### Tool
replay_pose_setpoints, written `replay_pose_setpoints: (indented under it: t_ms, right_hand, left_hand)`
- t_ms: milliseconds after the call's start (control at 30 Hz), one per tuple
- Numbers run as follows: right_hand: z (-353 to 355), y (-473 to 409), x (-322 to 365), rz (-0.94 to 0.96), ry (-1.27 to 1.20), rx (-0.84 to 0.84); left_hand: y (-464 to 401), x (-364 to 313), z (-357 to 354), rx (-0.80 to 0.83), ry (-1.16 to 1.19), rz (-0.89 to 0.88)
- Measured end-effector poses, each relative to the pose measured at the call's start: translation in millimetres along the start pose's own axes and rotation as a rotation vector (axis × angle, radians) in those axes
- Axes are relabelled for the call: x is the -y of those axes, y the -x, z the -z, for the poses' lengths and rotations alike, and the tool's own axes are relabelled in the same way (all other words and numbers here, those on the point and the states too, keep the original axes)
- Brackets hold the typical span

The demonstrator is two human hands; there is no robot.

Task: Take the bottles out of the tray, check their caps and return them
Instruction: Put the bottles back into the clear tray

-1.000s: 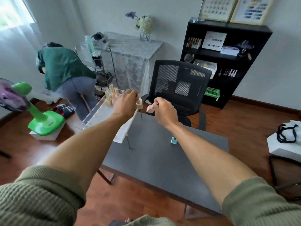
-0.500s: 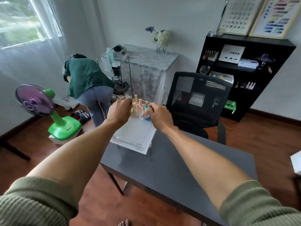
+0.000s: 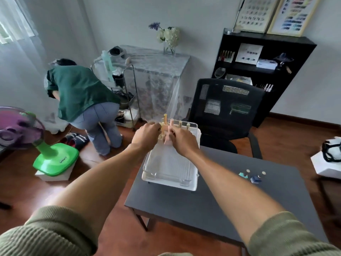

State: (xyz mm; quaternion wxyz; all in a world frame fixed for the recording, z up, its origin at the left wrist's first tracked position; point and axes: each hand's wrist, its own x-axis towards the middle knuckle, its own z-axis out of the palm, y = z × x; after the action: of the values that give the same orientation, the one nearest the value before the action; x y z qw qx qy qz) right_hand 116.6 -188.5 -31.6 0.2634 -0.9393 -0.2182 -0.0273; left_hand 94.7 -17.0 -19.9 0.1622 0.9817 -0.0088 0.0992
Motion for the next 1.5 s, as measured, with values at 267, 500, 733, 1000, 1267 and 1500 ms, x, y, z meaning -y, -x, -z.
replay_pose_setpoints:
  t_ms: [267,500,733,1000,1267,1500]
  right_hand:
    - [-12,-15,11,-0.006,0.206,0.04]
    - [-12,-31,8,-0.041,0.242,0.036]
    - [-18,-47,5,-0.08,0.259,0.049]
    - [-20,-58,7,-0.133,0.297,0.05]
    - [-14,-52,12,-0.18,0.135,-0.052]
    - [17,-36,1,-0.202,0.098,-0.352]
  left_hand:
    - [-23,18,-13,0.037,0.031,-0.082]
    - [-44,17,-17,0.011,0.08,-0.098]
    - [-57,22,-27,0.01,0.069,-0.121]
    - [-61,25,-34,-0.018,0.096,-0.159]
    - [-58,18,-25,0.006,0.136,-0.069]
    - [-55,8,-6,-0.203,0.052,-0.146]
